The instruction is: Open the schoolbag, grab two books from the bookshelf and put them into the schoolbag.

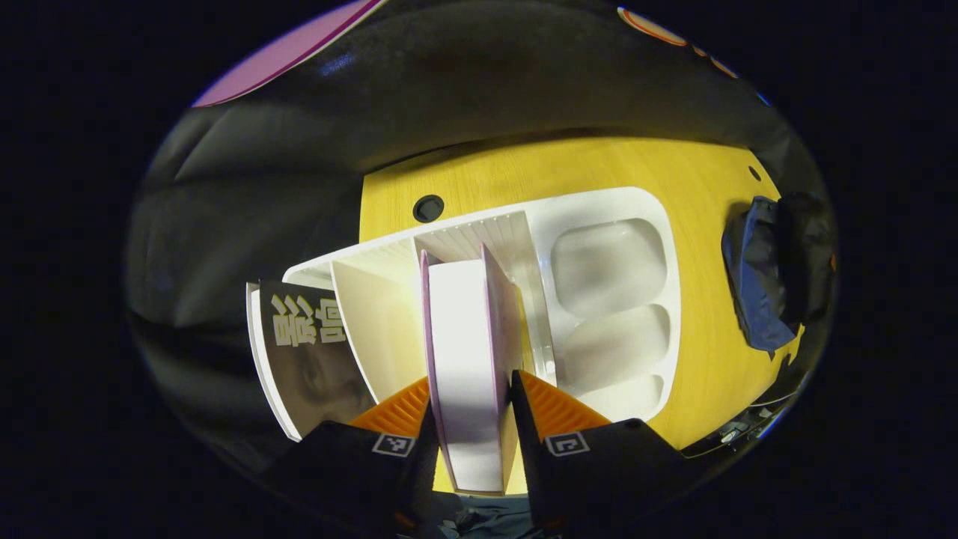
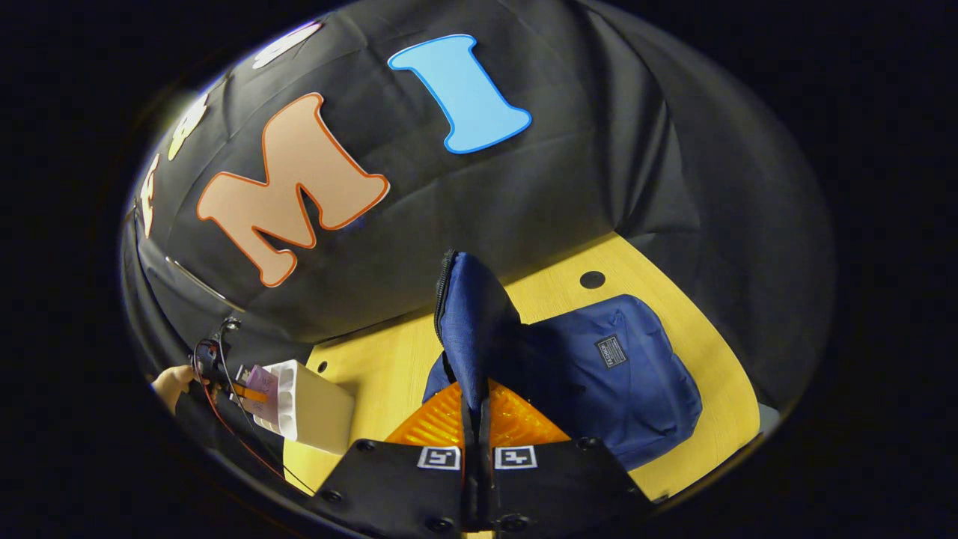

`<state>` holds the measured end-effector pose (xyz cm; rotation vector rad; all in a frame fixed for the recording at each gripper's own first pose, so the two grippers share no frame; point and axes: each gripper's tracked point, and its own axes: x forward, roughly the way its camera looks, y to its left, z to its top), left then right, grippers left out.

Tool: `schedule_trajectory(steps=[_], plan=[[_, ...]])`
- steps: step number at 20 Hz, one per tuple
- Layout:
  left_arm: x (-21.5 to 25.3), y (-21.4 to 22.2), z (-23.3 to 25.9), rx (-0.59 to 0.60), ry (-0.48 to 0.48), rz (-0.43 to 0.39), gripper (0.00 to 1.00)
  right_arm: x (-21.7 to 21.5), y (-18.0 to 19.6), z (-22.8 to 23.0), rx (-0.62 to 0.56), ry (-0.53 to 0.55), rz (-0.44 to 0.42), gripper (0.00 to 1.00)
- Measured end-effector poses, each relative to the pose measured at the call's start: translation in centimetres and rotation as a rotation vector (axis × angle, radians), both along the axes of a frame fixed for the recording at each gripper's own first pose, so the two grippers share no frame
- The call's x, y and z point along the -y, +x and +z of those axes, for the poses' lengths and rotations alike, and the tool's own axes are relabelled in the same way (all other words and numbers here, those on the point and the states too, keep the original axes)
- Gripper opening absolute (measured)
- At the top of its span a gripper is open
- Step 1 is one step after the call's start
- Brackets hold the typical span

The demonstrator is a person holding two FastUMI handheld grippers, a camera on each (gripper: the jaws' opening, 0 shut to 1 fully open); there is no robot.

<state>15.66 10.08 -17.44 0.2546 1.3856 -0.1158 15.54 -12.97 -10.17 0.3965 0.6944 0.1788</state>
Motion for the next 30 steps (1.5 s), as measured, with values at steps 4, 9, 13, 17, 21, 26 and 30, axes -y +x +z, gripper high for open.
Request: schedule_trajectory(steps=[4, 9, 13, 17, 21, 26, 30], plan=[[1.7, -0.6, 0.0, -0.052, -0.059, -0.005, 0.33, -0.2, -0.1, 0.0, 0.004, -0.006, 0.006, 0.03], [1.4, -0.9, 0.5, -0.054, -0.077, -0.019, 0.31, 0.0, 0.0, 0.1, 0.007, -0.002, 0.001, 0.01], [0.4, -1.8, 1.7, -0.064, -0.071, -0.054, 0.29, 0.0, 0.0, 0.0, 0.006, 0.002, -0.002, 0.03], [0.2, -2.5, 3.3, -0.05, -0.078, -0.077, 0.29, -0.4, 0.0, -0.2, 0.007, 0.004, 0.006, 0.03], [0.2, -2.9, 5.7, -0.019, -0.082, -0.104, 0.33, -0.6, -0.1, -0.1, 0.008, 0.005, 0.007, 0.02], [0.0, -2.9, 9.2, 0.03, -0.089, -0.122, 0.29, -0.6, -0.1, 0.0, 0.01, 0.007, 0.005, 0.04], [-0.1, -3.0, 12.3, 0.074, -0.093, -0.143, 0.29, -0.7, -0.2, 0.0, 0.011, 0.003, 0.009, 0.02]])
